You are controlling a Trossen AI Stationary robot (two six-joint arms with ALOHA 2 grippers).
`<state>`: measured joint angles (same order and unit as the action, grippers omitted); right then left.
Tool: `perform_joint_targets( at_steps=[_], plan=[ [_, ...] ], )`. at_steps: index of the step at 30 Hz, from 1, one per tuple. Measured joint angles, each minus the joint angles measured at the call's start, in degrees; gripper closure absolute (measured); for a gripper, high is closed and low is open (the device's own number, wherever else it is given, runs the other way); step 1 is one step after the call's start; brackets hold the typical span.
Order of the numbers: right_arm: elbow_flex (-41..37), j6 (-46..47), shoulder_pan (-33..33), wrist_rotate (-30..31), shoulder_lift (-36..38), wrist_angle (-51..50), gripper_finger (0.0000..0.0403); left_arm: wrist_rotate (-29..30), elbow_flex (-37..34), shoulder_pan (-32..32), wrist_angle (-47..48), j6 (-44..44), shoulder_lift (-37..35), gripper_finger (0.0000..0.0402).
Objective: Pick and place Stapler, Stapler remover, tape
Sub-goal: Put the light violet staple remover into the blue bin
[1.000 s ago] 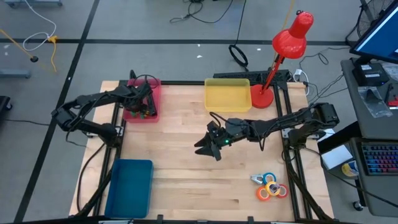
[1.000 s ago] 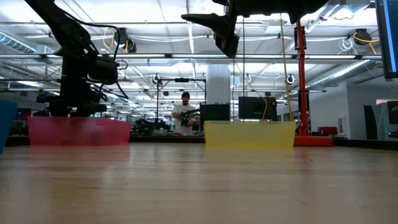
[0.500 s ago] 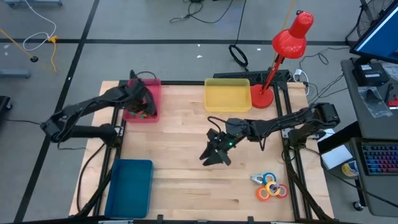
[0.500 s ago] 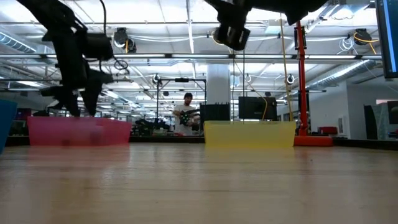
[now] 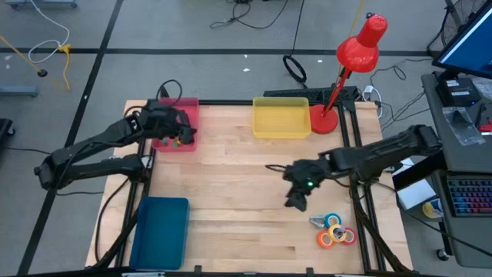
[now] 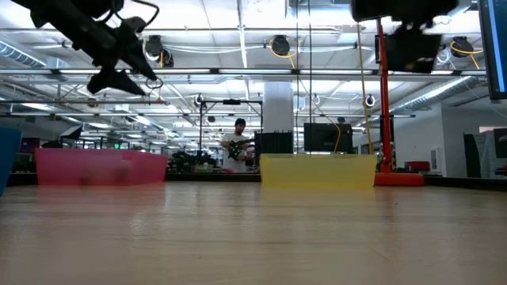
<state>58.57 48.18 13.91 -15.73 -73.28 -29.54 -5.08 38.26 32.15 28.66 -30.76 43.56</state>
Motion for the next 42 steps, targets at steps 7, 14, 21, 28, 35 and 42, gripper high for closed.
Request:
perform_joint_targets(
  at_steps=[7,14,21,28,35,42],
  plan=[
    [0.0,22.6,7.3,6.7,7.1,-13.3,0.0179,0.1,0.0,-4.8,-4.3,0.9,-0.5,0.0172],
    [0.0,43.6,17.2,6.8,9.1,-22.4,0.0179,1.8,0.0,-8.3,-6.7,2.1,-0.5,0.0172],
    [0.0,61.0,27.6,8.6,9.0,-22.4,0.0181,5.3,0.0,-9.8,-6.7,2.0,-0.5,0.0172],
    [0.0,74.9,34.9,9.9,9.0,-22.8,0.0177,5.7,0.0,-9.8,-6.7,2.0,-0.5,0.0172],
    [0.0,77.1,38.6,10.0,9.0,-25.7,0.0177,5.7,0.0,-9.8,-6.7,3.1,-0.5,0.0172],
    [0.0,71.0,38.7,10.0,9.0,-26.4,0.0176,5.7,0.0,-9.7,-9.7,6.3,-0.5,0.0172]
  ],
)
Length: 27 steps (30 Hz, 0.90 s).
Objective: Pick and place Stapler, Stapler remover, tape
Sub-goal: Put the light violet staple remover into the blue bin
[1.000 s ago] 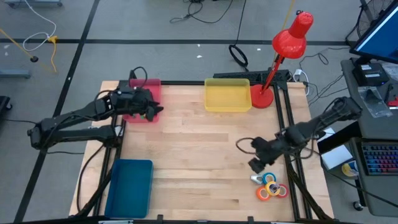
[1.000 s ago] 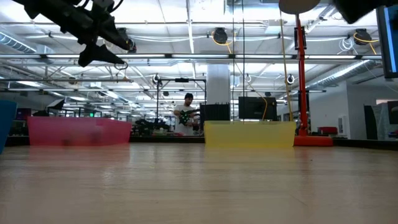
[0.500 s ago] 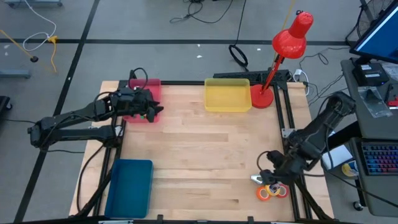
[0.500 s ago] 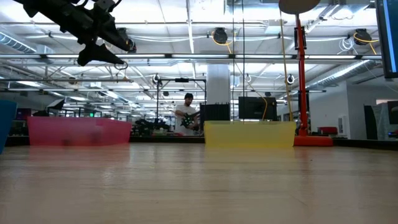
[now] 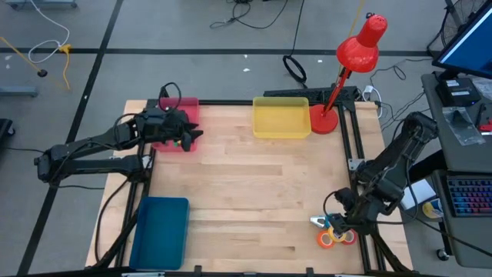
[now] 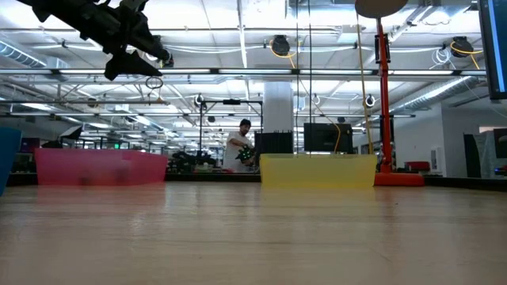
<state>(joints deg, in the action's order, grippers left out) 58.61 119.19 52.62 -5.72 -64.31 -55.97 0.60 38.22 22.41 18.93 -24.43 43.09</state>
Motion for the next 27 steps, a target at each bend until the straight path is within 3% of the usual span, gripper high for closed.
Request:
perform_joint_targets(
  at_steps=[9,15,27],
  plan=[
    [0.0,-3.2,0.0,0.2,0.0,1.2,0.018,0.0,0.0,0.0,-0.3,0.7,0.0,0.0172],
    [0.0,-6.4,0.0,4.4,0.0,3.8,0.0177,0.0,0.0,0.0,-0.3,0.7,0.0,0.0172],
    [0.0,-7.4,0.0,4.5,0.0,3.9,0.0176,0.0,0.0,0.0,-0.3,0.6,0.0,0.0172]
  ],
)
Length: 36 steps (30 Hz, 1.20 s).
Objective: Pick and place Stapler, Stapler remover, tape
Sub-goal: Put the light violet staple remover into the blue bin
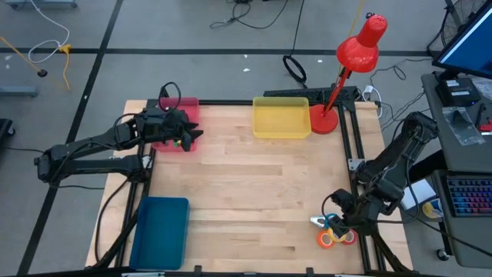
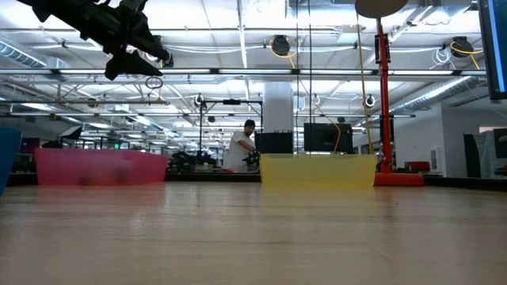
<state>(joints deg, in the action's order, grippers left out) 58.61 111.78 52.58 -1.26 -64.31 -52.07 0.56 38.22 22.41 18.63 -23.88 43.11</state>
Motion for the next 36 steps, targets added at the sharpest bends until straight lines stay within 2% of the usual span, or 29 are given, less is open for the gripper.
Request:
perform_joint_targets(
  at_steps=[9,18,24,31,36],
  plan=[
    [0.0,0.5,0.0,-0.8,0.0,-0.1,0.0181,0.0,0.0,0.0,0.0,0.1,0.0,0.0172],
    [0.0,3.1,0.0,-10.9,-3.6,-1.9,0.0197,0.0,0.0,0.0,0.0,0.2,0.0,0.0172],
    [-3.0,6.7,0.0,-10.9,-5.6,-0.7,0.02,0.0,0.0,0.0,0.0,0.2,0.0,0.0172],
    [-8.7,11.0,0.0,-11.0,-5.8,6.6,0.0204,0.0,0.0,0.0,0.0,0.2,0.0,0.0172],
    [-11.0,13.7,0.0,-11.0,-5.7,7.0,0.0213,0.0,0.0,0.0,0.0,1.0,0.0,0.0172]
  ],
)
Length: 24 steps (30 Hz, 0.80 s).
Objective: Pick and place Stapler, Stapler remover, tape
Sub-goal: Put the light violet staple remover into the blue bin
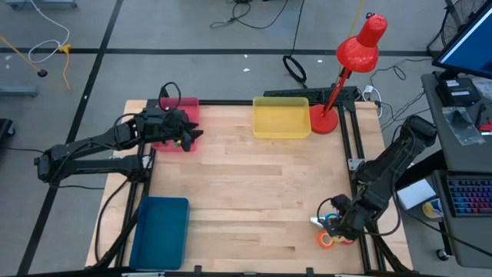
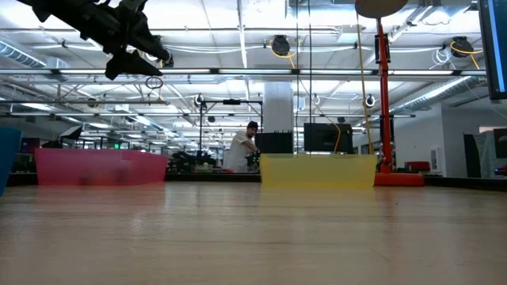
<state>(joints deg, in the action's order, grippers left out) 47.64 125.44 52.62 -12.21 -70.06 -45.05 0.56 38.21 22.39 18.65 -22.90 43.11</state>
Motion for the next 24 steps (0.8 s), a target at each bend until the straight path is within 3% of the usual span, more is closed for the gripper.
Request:
perform_joint_targets(
  at_steps=[24],
  plan=[
    [-0.8,2.9,0.0,0.1,0.0,-1.5,0.03,0.0,0.0,0.0,0.0,0.2,0.0,0.0172]
  ],
)
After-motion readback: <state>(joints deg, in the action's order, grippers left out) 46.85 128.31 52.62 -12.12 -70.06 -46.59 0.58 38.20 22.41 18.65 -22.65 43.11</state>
